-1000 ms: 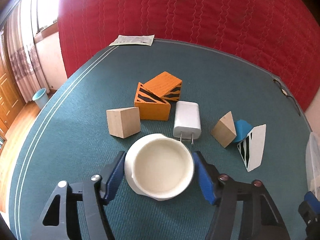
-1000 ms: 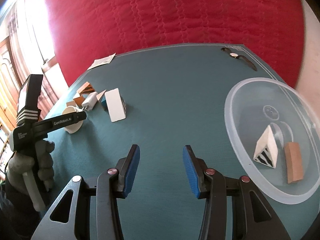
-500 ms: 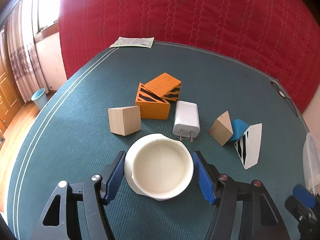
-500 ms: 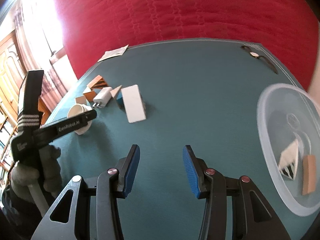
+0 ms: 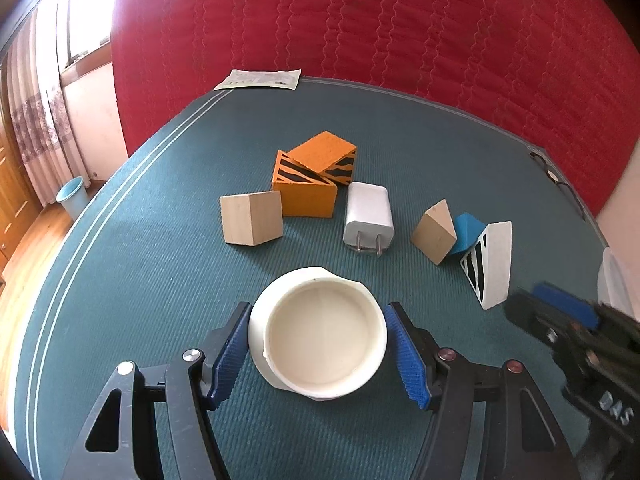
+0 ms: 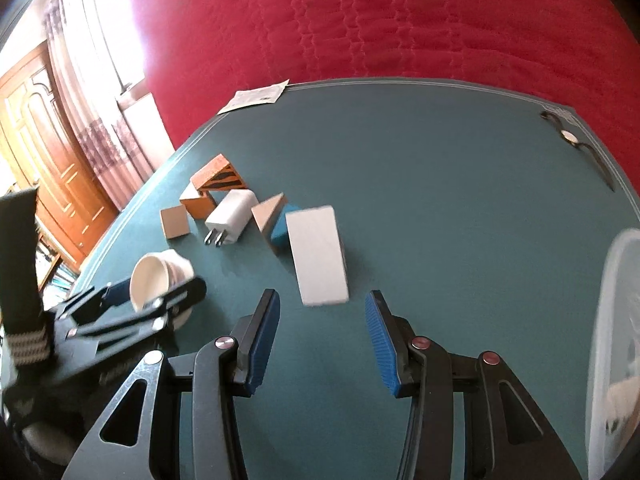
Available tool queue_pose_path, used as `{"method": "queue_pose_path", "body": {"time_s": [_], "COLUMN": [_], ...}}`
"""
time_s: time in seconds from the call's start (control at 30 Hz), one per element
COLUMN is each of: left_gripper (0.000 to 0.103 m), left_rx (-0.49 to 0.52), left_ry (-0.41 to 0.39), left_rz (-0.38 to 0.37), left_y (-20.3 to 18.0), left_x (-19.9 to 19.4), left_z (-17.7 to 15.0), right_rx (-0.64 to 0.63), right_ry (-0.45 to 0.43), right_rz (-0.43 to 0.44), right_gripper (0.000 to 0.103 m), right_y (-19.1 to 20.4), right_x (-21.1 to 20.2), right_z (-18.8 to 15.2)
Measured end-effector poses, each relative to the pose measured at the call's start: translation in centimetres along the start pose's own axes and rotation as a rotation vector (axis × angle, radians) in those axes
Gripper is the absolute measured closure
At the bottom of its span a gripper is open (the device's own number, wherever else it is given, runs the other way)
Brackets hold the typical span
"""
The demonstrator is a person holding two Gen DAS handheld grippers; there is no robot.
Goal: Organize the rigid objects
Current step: 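Grasp the white bowl on its saucer with the left tool while the right tool grasps the white board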
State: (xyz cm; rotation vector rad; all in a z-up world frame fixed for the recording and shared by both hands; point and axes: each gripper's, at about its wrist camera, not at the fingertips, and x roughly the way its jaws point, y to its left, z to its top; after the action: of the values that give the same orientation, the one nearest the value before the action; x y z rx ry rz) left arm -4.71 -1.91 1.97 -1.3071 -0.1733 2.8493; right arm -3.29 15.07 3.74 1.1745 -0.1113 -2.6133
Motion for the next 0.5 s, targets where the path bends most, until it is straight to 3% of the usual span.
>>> {"method": "queue_pose_path", "body": {"time_s": [0.5], "left_gripper": [0.031], "left_rx": [0.015], "left_ry": [0.000], "left_rz": [0.006], "left_y": [-0.3], "left_x": [0.1], "left_z": [-0.1], "right_rx": [-0.018], "right_ry": [0.017], "right_rz": [-0.009], "right_gripper": [0.060], "right_y": [0.9], "right_x": [4.1], "right_z": [2.4]}}
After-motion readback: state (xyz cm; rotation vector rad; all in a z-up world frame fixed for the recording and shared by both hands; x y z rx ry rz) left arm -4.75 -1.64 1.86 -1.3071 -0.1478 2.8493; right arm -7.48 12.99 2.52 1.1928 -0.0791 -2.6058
